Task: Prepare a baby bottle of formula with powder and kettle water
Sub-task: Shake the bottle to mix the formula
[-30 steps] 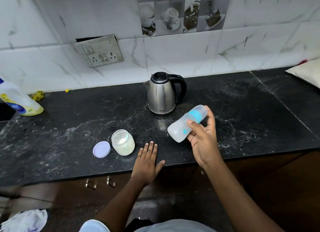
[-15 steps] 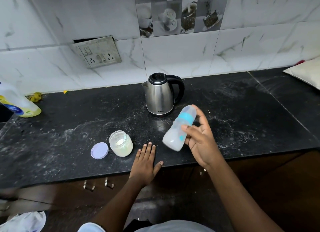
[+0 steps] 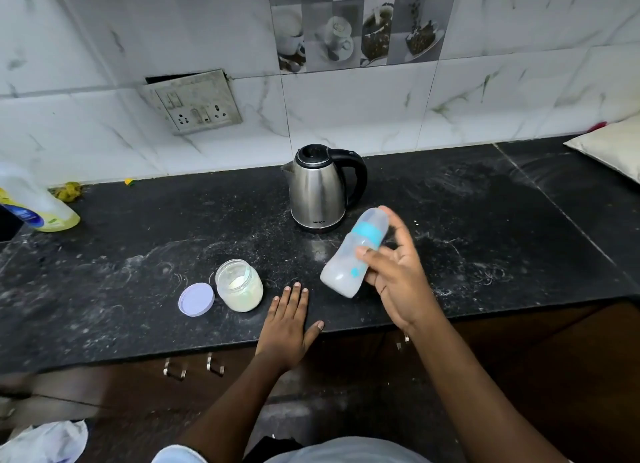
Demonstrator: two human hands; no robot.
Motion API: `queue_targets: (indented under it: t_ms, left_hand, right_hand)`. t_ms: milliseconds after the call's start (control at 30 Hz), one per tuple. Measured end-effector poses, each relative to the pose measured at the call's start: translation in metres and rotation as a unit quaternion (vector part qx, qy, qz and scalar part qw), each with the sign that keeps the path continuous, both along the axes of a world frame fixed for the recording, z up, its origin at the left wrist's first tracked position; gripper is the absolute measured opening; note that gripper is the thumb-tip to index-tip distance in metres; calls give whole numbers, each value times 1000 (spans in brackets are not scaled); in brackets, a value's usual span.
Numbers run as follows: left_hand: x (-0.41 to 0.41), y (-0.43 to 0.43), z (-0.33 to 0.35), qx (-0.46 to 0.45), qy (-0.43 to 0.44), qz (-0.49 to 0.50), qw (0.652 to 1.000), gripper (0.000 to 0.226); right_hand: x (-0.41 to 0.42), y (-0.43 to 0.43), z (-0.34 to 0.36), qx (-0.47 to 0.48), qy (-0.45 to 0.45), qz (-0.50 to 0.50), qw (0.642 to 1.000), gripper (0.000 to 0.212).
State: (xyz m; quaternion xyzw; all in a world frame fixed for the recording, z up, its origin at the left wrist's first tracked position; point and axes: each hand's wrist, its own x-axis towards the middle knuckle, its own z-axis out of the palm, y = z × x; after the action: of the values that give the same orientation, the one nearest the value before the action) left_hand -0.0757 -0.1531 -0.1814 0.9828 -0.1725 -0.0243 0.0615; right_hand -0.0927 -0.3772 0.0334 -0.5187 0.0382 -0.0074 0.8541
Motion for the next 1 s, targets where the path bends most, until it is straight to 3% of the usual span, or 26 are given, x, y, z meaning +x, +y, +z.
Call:
queue_targets:
  t_ms: [67, 200, 300, 433, 567, 700, 800, 933, 1000]
  left_hand:
    - [0, 0, 1, -1, 1, 2, 1000, 90]
    - [-1, -1, 4, 6, 7, 5, 1000, 86]
    - [0, -2, 5, 6, 10, 5, 1000, 84]
    - [-1, -1, 4, 8, 14, 5, 1000, 88]
    - [-1, 0, 3, 7, 6, 4, 1000, 90]
    - [-1, 0, 4, 5, 9, 4, 1000, 91]
    - [-1, 0, 5, 6, 12, 4, 1000, 86]
    - [0, 1, 1, 7, 9, 3, 1000, 87]
    - [0, 0, 2, 7, 10, 4, 1000, 88]
  right_hand:
    - [4, -2, -1, 28, 4, -40, 999, 71]
    - [2, -1, 0, -16, 2, 26, 1000, 77]
    - [4, -2, -1, 22, -3, -36, 999, 75]
    - [0, -3, 1, -22, -4, 35, 999, 77]
    - [5, -3, -2, 31, 8, -38, 999, 70]
    - [0, 1, -1, -28, 10, 49, 998, 77]
    - [3, 3, -3, 13, 14, -28, 999, 72]
    - [-2, 5, 0, -16, 14, 49, 999, 75]
    - [1, 5, -1, 6, 20, 13, 1000, 73]
